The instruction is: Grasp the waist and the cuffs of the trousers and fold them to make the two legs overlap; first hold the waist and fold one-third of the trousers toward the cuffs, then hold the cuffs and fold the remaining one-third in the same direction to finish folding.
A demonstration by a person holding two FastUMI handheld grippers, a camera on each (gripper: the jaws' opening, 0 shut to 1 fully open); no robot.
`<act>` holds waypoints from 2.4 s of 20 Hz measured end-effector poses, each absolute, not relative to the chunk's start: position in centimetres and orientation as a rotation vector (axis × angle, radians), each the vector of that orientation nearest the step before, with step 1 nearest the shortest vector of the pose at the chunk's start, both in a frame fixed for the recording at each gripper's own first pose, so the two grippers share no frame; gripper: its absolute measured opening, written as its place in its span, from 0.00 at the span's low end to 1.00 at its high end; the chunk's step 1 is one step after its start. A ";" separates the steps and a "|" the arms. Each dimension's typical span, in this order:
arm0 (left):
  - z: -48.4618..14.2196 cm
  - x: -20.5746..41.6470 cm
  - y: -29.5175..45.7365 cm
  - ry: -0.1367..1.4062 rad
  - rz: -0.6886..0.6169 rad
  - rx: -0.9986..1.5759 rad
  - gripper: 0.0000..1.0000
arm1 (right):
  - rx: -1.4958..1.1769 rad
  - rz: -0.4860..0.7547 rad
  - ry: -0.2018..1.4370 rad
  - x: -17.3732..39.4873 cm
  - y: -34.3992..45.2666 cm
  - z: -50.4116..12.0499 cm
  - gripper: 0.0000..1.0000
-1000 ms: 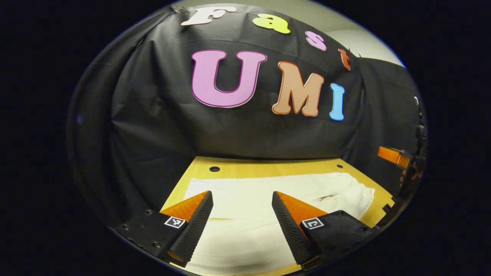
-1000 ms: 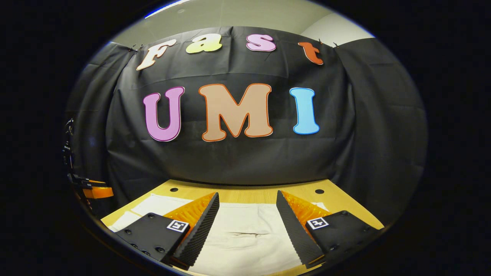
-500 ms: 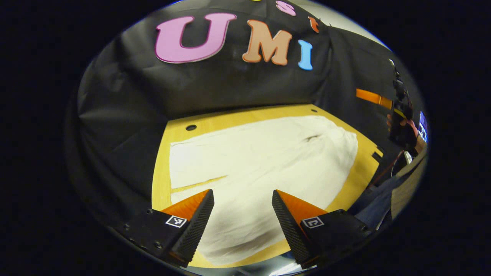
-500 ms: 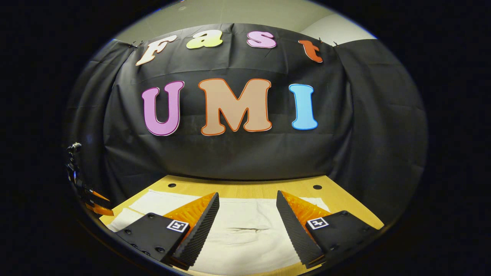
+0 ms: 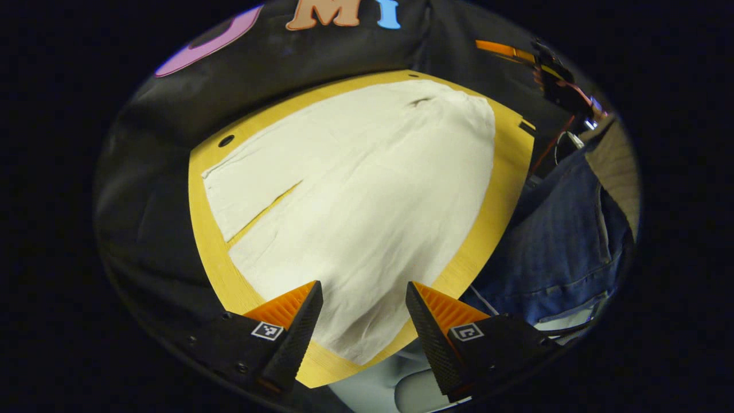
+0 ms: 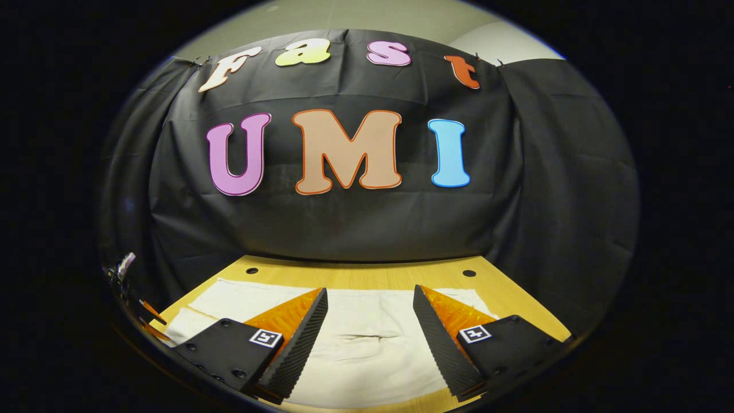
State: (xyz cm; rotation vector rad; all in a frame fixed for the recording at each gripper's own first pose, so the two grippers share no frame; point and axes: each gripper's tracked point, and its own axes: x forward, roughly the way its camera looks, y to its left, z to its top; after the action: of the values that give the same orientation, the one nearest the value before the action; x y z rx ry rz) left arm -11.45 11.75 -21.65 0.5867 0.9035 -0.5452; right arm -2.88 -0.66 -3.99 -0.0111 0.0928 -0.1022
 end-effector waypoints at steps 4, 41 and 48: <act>-24.4 -13.5 12.5 0.976 -0.584 0.653 0.88 | -0.005 -0.108 0.099 -3.5 -0.8 -4.3 0.96; -27.6 -11.8 13.1 1.125 -0.484 0.816 0.01 | -0.516 0.408 0.621 -4.6 -9.1 -22.1 0.98; -27.8 -11.9 13.0 1.166 -0.446 0.825 0.01 | -0.725 0.538 0.861 -6.2 -16.9 -27.4 0.98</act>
State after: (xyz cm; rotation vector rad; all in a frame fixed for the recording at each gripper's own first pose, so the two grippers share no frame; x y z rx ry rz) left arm -11.89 13.03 -27.79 0.8251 1.1662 -0.4458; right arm -6.24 -16.87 -27.44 -0.7248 0.8614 0.5385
